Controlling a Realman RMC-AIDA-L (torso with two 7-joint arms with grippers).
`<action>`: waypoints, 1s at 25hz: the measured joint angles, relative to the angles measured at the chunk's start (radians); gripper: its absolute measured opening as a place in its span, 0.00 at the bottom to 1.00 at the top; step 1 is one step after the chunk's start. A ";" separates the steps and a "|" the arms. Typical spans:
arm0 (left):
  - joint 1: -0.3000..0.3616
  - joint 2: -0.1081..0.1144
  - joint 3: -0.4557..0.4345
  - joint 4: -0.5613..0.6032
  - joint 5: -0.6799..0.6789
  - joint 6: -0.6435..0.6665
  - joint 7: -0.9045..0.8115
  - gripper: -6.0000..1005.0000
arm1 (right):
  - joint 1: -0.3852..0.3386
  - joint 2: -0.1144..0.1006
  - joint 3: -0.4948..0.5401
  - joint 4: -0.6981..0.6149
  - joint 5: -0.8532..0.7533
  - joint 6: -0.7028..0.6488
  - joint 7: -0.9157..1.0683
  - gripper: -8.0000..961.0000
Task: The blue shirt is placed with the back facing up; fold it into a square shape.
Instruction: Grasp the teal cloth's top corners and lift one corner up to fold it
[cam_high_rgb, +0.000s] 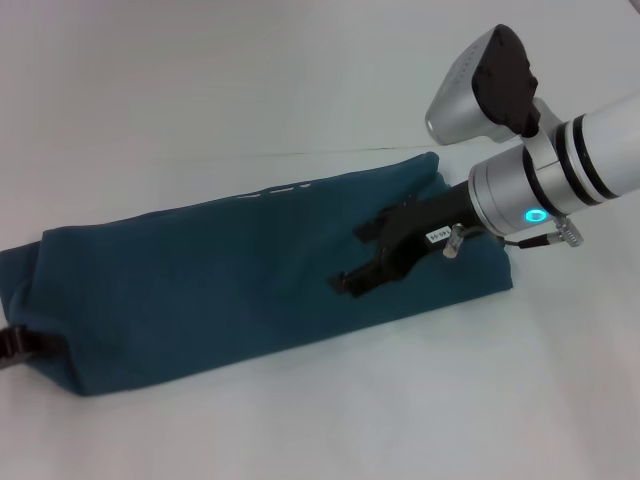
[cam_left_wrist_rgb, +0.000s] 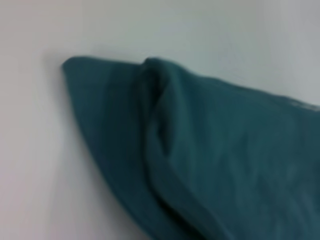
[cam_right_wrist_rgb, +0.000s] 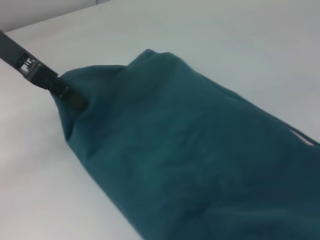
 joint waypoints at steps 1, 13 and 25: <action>-0.004 0.005 0.000 -0.002 -0.012 0.006 0.004 0.06 | -0.002 0.000 0.001 0.002 0.004 0.008 0.000 0.94; -0.122 0.079 -0.018 0.006 -0.074 0.111 -0.035 0.04 | -0.053 0.002 -0.006 0.115 0.217 0.239 -0.121 0.83; -0.242 0.155 -0.074 0.019 -0.114 0.189 -0.118 0.04 | -0.046 0.010 -0.084 0.395 0.697 0.494 -0.605 0.34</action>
